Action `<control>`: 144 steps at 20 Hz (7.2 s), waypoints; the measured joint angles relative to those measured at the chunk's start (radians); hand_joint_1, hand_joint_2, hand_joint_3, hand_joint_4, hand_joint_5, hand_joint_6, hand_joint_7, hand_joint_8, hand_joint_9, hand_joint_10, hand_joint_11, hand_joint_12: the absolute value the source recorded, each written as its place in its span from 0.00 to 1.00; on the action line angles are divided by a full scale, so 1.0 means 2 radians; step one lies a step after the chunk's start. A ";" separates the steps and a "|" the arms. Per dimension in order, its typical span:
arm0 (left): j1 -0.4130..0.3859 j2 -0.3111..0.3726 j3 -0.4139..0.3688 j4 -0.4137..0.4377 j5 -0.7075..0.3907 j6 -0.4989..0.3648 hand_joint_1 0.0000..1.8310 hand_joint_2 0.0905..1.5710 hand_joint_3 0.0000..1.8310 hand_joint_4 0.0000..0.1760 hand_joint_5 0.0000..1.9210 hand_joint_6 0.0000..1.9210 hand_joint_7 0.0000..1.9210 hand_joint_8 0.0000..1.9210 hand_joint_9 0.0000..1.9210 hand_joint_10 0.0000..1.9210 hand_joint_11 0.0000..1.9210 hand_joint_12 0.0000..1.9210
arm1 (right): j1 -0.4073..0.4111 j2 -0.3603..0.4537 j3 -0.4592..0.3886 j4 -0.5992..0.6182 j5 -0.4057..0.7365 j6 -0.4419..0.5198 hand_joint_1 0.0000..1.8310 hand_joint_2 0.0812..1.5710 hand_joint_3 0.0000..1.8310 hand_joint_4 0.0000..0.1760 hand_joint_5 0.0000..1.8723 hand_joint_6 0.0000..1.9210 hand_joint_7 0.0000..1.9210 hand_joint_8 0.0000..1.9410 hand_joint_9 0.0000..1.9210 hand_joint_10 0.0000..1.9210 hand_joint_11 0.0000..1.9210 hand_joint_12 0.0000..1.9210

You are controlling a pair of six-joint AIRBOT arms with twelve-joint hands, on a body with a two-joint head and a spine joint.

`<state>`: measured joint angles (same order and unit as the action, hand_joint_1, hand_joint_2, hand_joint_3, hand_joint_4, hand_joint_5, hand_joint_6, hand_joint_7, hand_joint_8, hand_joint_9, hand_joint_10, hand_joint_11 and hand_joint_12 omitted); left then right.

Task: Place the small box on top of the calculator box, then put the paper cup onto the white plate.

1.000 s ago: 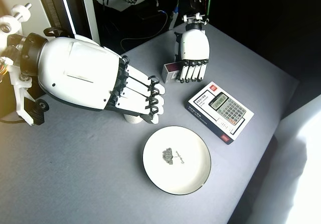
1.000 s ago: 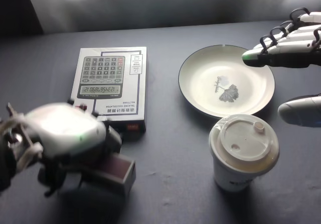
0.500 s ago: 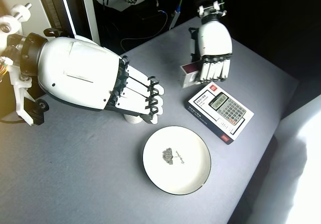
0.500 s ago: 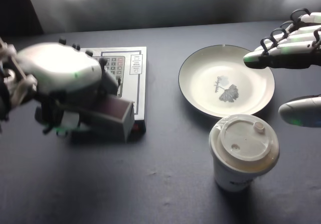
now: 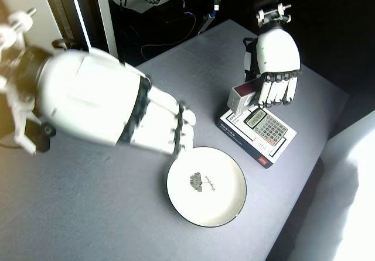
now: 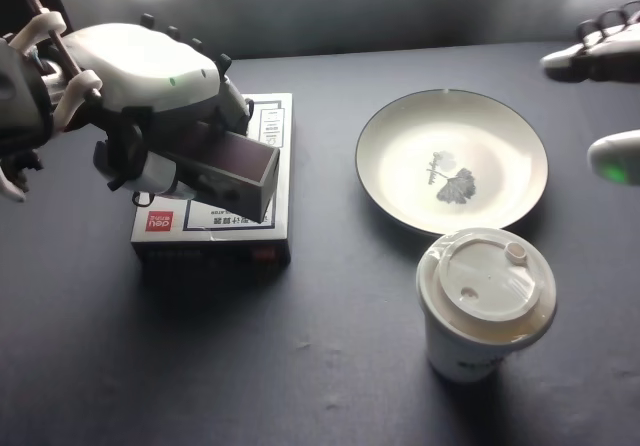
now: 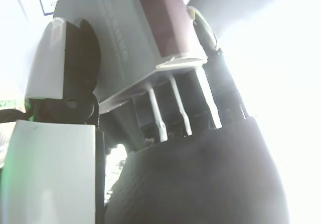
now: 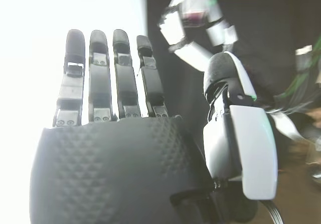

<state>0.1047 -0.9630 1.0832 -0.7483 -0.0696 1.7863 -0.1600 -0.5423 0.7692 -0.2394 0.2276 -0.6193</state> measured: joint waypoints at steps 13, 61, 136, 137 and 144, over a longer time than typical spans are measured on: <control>0.011 -0.059 0.063 0.082 0.002 -0.100 0.74 0.74 0.00 0.00 0.42 0.50 0.46 0.66 0.38 0.79 0.20 0.82 | -0.015 -0.011 0.042 -0.248 0.106 0.167 0.06 0.81 0.00 0.00 0.15 0.01 0.16 0.01 0.15 0.01 0.00 0.43; 0.019 -0.060 0.077 0.077 -0.008 -0.100 0.31 0.66 0.00 0.00 0.07 0.00 0.12 0.00 0.13 0.00 0.00 0.39 | 0.010 -0.040 0.084 -0.523 0.232 0.405 0.20 0.71 0.00 0.00 0.13 0.00 0.14 0.00 0.12 0.00 0.00 0.41; 0.089 0.233 -0.199 0.744 -0.141 -0.675 0.22 0.66 0.00 0.00 0.07 0.00 0.12 0.00 0.12 0.00 0.00 0.31 | 0.048 -0.212 0.165 -0.789 0.254 0.528 0.83 0.66 0.00 0.00 0.00 0.00 0.00 0.00 0.00 0.00 0.00 0.25; 0.089 0.233 -0.200 0.744 -0.140 -0.675 0.23 0.65 0.00 0.00 0.07 0.00 0.12 0.00 0.12 0.00 0.00 0.30 | 0.047 -0.212 0.165 -0.788 0.253 0.529 0.83 0.65 0.00 0.00 0.00 0.00 0.00 0.00 0.00 0.00 0.00 0.26; 0.089 0.233 -0.203 0.747 -0.137 -0.675 0.26 0.64 0.00 0.00 0.09 0.01 0.14 0.01 0.14 0.01 0.00 0.33 | 0.047 -0.212 0.165 -0.774 0.253 0.533 0.87 0.70 0.01 0.00 0.19 0.01 0.19 0.01 0.19 0.02 0.00 0.59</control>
<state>0.2832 -0.4961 0.6773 0.7448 -0.3431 0.4358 -0.0654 -0.9665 1.0996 -1.7866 0.7330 0.4461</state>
